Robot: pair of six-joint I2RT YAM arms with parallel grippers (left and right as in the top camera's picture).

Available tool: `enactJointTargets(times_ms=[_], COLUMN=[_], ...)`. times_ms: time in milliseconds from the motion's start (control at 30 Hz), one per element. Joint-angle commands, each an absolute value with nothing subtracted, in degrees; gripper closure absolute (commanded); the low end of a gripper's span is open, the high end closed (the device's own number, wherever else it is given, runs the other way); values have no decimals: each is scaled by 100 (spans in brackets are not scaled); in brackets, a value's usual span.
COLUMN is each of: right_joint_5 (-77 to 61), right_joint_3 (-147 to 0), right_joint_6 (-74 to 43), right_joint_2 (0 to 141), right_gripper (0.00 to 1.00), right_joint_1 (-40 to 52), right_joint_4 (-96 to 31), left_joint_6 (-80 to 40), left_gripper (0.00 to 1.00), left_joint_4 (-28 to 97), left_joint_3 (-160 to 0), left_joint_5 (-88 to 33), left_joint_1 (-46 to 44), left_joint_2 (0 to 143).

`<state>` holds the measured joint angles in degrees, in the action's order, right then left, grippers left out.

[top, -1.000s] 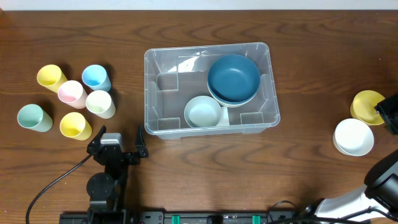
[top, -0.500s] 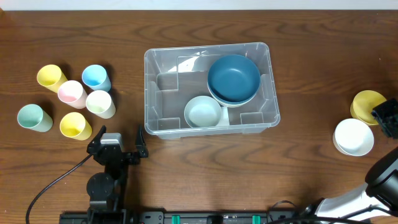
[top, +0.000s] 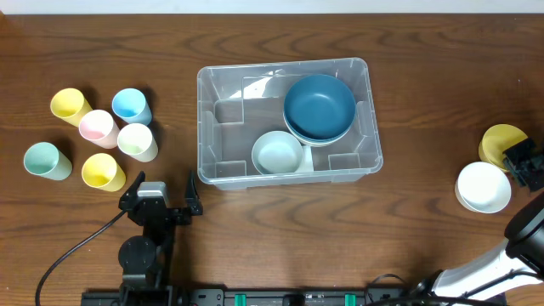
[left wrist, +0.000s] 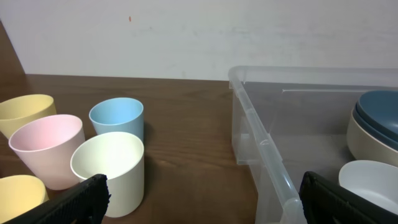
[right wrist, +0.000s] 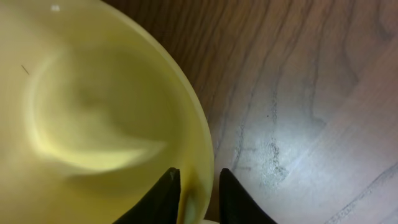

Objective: Pack container
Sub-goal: 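Move the right gripper to the yellow bowl and grip its rim, then lift the yellow bowl and lower it into the light-grey bowl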

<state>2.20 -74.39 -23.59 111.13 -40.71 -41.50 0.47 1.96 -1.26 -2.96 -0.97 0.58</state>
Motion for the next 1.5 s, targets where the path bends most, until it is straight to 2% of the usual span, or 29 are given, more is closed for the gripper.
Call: enactJointTargets(times_ms=[0, 200, 467, 700, 867, 1033, 1467], right_joint_5=[276, 248, 67, -1347, -2143, -2447, -1966], right_joint_3=[-7404, -7430, -7800, -8648, -9299, -9719, -9738], right_joint_6=[-2383, -2484, -2523, -2480, -2322, -2117, -2117], right_joint_2=[11183, 11181, 11017, 10700, 10335, 9931, 9509], right_gripper=[82, 98, 99, 99, 99, 98, 98], right_joint_1=[-4097, -4097, -4080, -3951, -3503, -2598, 1105], right_joint_4=[-4101, -4084, -4305, -4790, -5129, -5529, -5686], left_joint_6=[128, 128, 128, 128, 128, 128, 128], left_gripper=[2, 2, 2, 2, 2, 2, 2], left_joint_4=[397, 397, 397, 397, 397, 397, 397], left_joint_3=[-23, -23, -23, -23, -23, -23, -23], left_joint_5=[-233, -233, -233, -233, -233, -233, -233], left_joint_1=[-117, -117, -117, -117, -117, -117, -117], left_joint_2=[23, 23, 23, 23, 23, 23, 23])
